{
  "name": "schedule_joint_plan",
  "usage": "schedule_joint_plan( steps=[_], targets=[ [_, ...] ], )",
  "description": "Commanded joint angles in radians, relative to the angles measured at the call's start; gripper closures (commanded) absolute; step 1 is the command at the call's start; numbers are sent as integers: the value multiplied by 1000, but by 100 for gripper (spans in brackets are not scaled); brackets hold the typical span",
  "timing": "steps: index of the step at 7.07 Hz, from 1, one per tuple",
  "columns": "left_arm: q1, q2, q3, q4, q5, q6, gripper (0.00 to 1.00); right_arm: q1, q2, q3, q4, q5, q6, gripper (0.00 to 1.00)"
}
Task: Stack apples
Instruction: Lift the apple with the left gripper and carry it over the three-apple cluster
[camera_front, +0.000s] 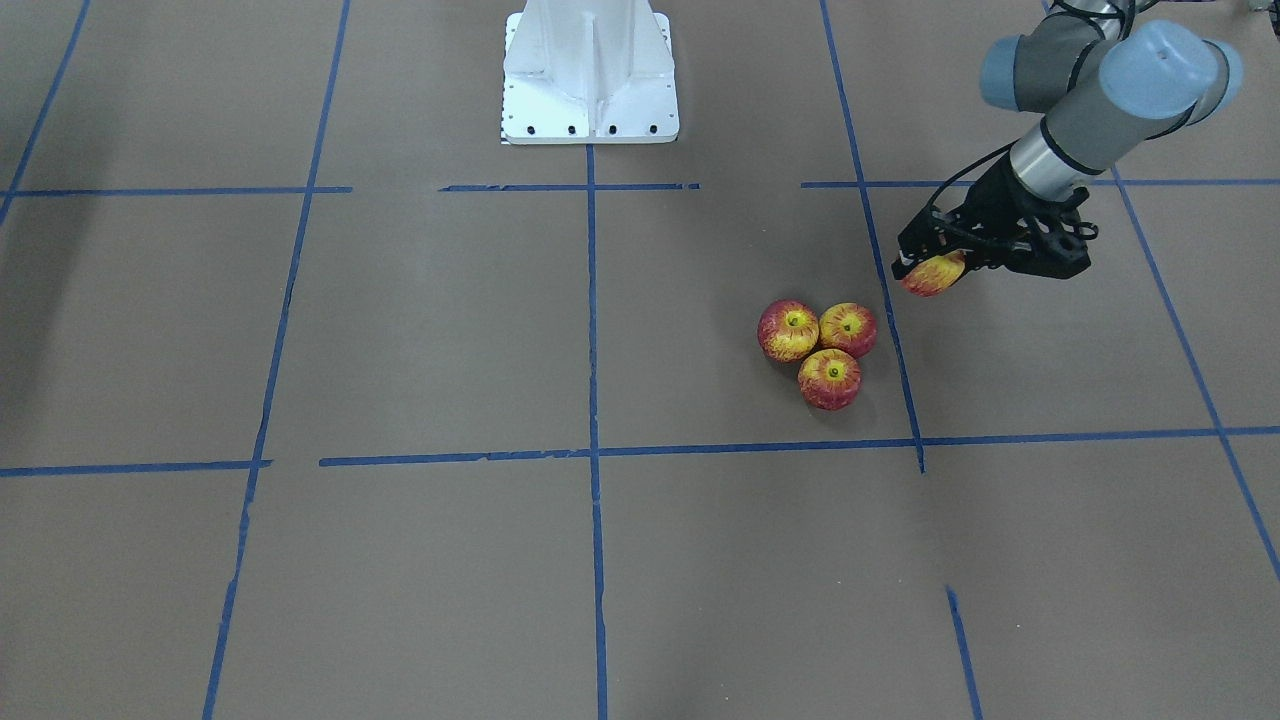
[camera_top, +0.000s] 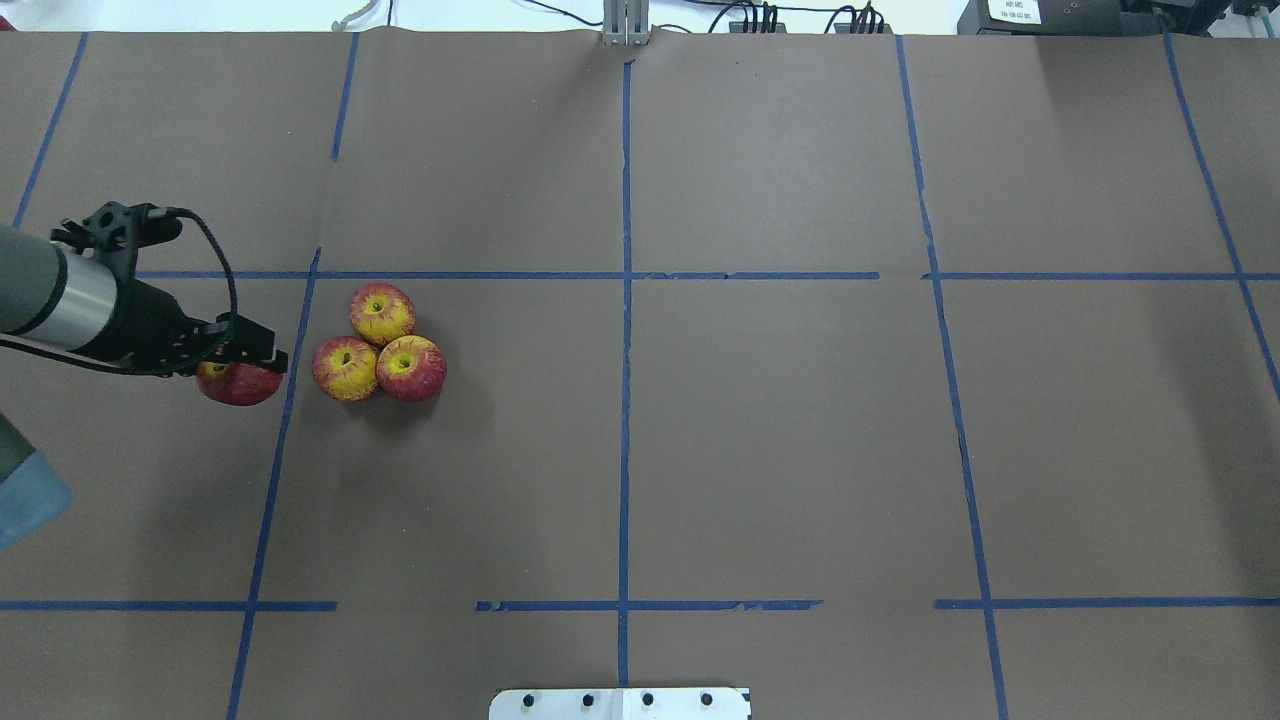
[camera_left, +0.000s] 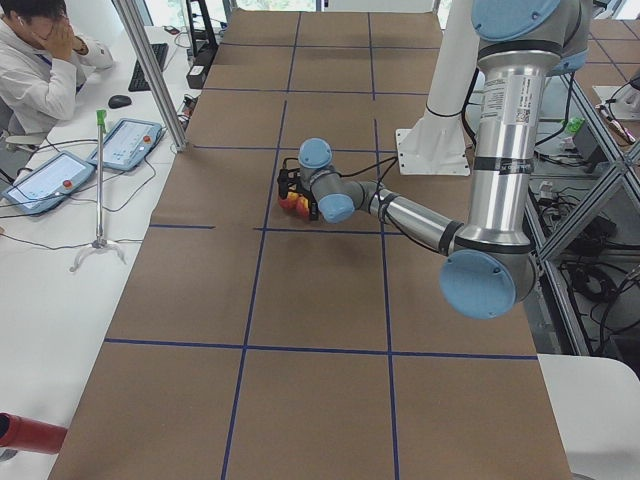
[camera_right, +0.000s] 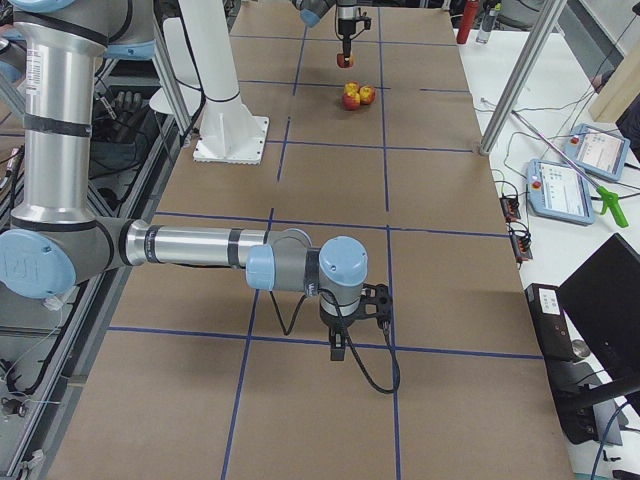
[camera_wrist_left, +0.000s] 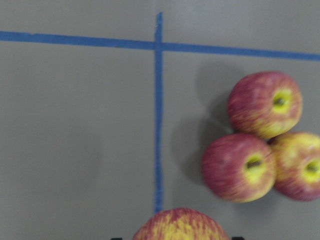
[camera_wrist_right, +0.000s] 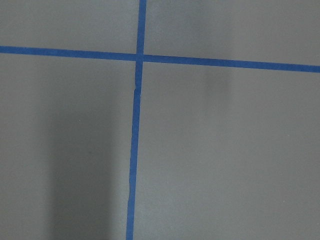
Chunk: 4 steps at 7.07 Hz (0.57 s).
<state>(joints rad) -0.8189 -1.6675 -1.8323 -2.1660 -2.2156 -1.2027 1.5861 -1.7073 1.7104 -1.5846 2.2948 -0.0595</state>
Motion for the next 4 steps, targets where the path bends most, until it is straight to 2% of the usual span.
schedule_joint_plan(
  steps=[1,2,3,4],
  targets=[
    [53,-157,16,201,72,-87,100,0,0,0,0,0,0,0],
    [81,-232,19,326,139,-87,100,0,0,0,0,0,0,0],
    [87,-280,19,413,148,-87,100,0,0,0,0,0,0,0],
    [87,-282,19,426,169,-87,100,0,0,0,0,0,1,0]
  ],
)
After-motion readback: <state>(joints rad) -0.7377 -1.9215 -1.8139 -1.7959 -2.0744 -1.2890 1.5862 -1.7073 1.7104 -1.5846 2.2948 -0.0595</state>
